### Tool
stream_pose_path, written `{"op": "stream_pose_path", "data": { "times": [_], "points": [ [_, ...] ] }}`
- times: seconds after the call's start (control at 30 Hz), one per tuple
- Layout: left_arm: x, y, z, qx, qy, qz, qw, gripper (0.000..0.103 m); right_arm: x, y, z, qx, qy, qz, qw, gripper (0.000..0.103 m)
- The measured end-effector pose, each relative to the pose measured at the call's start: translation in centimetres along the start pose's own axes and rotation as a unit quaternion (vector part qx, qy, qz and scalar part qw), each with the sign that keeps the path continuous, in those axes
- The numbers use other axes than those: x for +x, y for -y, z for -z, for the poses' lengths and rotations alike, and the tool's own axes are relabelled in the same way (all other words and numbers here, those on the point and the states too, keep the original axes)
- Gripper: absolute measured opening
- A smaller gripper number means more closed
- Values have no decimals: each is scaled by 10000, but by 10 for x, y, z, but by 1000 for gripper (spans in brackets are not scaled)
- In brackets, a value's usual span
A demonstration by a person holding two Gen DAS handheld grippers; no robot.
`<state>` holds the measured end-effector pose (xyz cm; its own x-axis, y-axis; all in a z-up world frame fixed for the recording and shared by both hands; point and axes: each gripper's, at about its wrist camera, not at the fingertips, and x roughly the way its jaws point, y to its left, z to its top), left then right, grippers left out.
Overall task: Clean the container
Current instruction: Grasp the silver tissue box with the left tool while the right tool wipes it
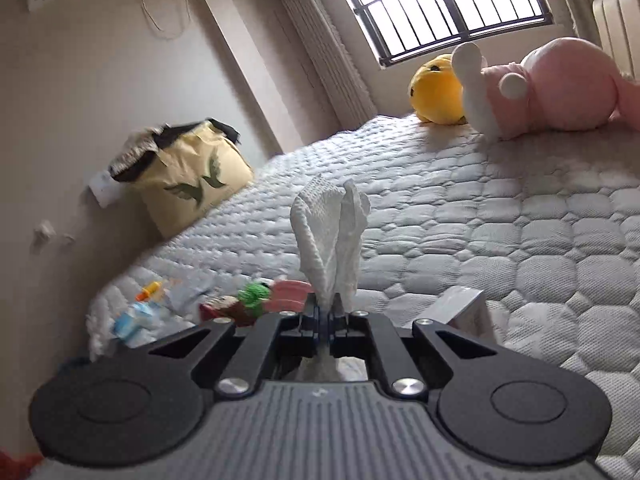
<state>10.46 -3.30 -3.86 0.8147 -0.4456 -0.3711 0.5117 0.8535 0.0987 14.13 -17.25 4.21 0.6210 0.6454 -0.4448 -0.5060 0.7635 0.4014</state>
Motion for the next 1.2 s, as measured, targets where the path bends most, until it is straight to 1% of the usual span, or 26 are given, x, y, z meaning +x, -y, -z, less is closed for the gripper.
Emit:
{"op": "stream_pose_path", "data": {
  "times": [0.03, 0.07, 0.13, 0.2, 0.33, 0.43, 0.5, 0.6, 0.67, 0.7, 0.77, 0.87, 0.9, 0.93, 0.97, 1.0, 1.07, 1.13, 1.17, 1.2],
  "points": [
    [3, -1, 1, -27, -52, 68, 10000, 49, 8, 4, -1, -25, -140, 109, 9998, 6],
    [4, -3, 4, -53, -38, 131, 9999, 45, 12, 9, 2, -37, -243, 148, 9996, 6],
    [3, -4, 7, -86, 48, 228, 9997, 43, 21, 18, 7, -61, -439, 213, 9988, 6],
    [2, -4, 8, -66, 126, 263, 9996, 43, 17, 28, 10, -119, -302, 346, 9989, 5],
    [3, -2, 11, 37, 163, 262, 9995, 43, 0, 49, 5, 73, -19, 931, 9956, 6],
    [5, -4, 12, 26, 143, 265, 9995, 43, -13, 57, 4, -38, 165, 1604, 9869, 6],
    [7, -7, 13, -45, 114, 277, 9995, 43, -22, 62, 6, -19, 236, 1831, 9828, 6],
    [8, -17, 12, -343, 67, 398, 9986, 43, -34, 65, 15, 112, 269, 1802, 9832, 6],
    [10, -33, 13, -852, -42, 577, 9947, 43, -39, 65, 22, 138, 290, 1785, 9834, 6],
    [13, -43, 14, -1165, -119, 652, 9910, 43, -41, 64, 25, 148, 303, 1742, 9841, 6],
    [19, -66, 20, -1879, -291, 789, 9786, 43, -43, 61, 29, 197, 316, 1567, 9869, 6],
    [22, -81, 26, -2369, -404, 963, 9659, 40, -40, 59, 32, 219, 261, 1350, 9903, 6],
    [17, -77, 25, -2298, -363, 1011, 9673, 40, -37, 59, 32, 223, 229, 1309, 9909, 6],
    [15, -73, 22, -2144, -291, 1034, 9708, 43, -35, 58, 33, 249, 201, 1274, 9913, 6],
    [12, -68, 20, -1972, -224, 976, 9752, 45, -35, 56, 33, 260, 215, 1330, 9905, 6],
    [8, -65, 18, -1860, -158, 958, 9777, 45, -36, 55, 34, 251, 216, 1403, 9896, 6],
    [2, -64, 16, -1871, -13, 1024, 9770, 48, -39, 56, 35, 289, 126, 1357, 9903, 6],
    [-4, -69, 15, -2100, 37, 1196, 9704, 61, -42, 58, 41, 399, 23, 1200, 9920, 6],
    [-4, -73, 15, -2353, -63, 1407, 9617, 78, -43, 59, 45, 448, -33, 1133, 9926, 6],
    [-5, -78, 16, -2607, -158, 1619, 9516, 87, -44, 59, 47, 457, -47, 1130, 9925, 6]
  ]
}}
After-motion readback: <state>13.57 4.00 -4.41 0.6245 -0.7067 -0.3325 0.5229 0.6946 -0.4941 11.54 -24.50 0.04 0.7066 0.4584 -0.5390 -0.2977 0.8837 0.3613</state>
